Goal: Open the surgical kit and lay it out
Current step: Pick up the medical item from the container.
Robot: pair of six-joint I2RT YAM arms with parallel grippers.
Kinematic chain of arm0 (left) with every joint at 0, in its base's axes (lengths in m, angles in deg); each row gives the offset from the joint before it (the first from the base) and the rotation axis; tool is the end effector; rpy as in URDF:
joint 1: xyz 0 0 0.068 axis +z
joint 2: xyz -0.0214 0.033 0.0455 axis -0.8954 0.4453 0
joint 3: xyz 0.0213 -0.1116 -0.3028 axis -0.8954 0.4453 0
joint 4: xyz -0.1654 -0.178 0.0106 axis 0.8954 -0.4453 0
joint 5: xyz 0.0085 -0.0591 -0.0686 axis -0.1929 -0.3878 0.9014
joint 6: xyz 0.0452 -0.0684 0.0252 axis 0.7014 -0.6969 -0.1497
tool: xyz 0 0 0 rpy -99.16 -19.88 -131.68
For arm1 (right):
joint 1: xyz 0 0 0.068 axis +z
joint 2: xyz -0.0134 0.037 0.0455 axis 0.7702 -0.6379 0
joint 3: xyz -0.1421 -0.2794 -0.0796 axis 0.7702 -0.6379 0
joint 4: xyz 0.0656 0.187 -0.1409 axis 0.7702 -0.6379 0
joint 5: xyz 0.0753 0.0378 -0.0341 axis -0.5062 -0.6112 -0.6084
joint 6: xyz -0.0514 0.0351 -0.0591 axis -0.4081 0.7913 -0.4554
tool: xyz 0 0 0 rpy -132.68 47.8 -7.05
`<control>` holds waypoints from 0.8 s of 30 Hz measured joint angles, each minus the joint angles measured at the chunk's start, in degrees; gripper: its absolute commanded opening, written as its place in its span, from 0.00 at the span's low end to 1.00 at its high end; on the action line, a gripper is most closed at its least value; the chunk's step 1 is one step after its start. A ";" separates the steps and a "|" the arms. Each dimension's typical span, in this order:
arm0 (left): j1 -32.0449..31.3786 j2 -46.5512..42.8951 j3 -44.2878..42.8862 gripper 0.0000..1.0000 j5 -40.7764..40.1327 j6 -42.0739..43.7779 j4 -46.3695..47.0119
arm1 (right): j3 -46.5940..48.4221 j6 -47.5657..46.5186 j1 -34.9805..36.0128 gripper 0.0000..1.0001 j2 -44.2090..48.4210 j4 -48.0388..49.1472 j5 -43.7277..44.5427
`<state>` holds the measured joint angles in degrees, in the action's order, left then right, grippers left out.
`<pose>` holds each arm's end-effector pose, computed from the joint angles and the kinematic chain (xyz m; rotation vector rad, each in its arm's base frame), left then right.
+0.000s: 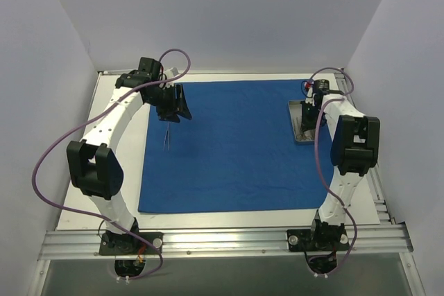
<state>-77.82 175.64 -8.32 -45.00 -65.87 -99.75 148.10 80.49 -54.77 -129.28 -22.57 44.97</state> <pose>0.3655 -0.1256 0.3379 0.0098 2.6954 -0.7678 0.4554 -0.0218 0.2037 0.0281 2.5414 0.1923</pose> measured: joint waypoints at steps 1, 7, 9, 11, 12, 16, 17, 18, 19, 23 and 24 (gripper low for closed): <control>0.00 0.04 -0.26 0.61 0.00 0.00 0.04 | 0.11 -0.02 0.00 0.02 -0.02 -0.02 0.20; 0.00 1.01 -0.46 0.61 0.15 -0.07 0.04 | 0.83 -0.15 0.00 0.00 0.00 -1.53 1.09; 0.00 1.46 -0.46 0.61 0.15 -0.09 0.04 | 1.46 -0.15 0.00 0.00 0.11 -2.32 1.25; 0.00 1.70 -0.46 0.61 0.26 -0.15 0.04 | 2.40 -0.15 0.00 0.00 0.61 -3.41 1.22; 0.00 1.70 -0.46 0.61 0.50 -0.22 0.11 | 2.89 -0.17 0.04 0.00 1.09 -3.93 1.16; 0.00 1.70 -0.44 0.62 2.86 -0.61 0.96 | 4.55 -1.16 0.59 0.00 4.74 -5.16 -3.02; 0.00 1.70 -0.39 0.62 3.76 -0.66 1.33 | 4.87 -1.64 0.85 0.00 5.81 -5.18 -5.22; 0.00 1.64 -0.26 0.62 4.85 -0.66 1.99 | 4.96 -2.08 1.18 0.00 6.99 -4.87 -8.52; 0.00 1.51 0.00 0.63 6.23 -0.66 2.89 | 4.96 -2.60 1.68 0.00 8.13 -4.59 -11.87; -0.17 0.13 1.18 0.63 12.00 -0.24 5.42 | 4.81 -4.31 6.86 0.00 10.80 -2.34 -26.56; -0.28 -0.59 1.62 0.63 13.16 -0.15 5.92 | 4.76 -4.92 9.42 0.00 10.91 -1.53 -30.51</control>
<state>-78.10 175.05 -6.70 -31.84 -66.02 -93.83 152.87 75.57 -45.35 -118.37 -24.10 14.45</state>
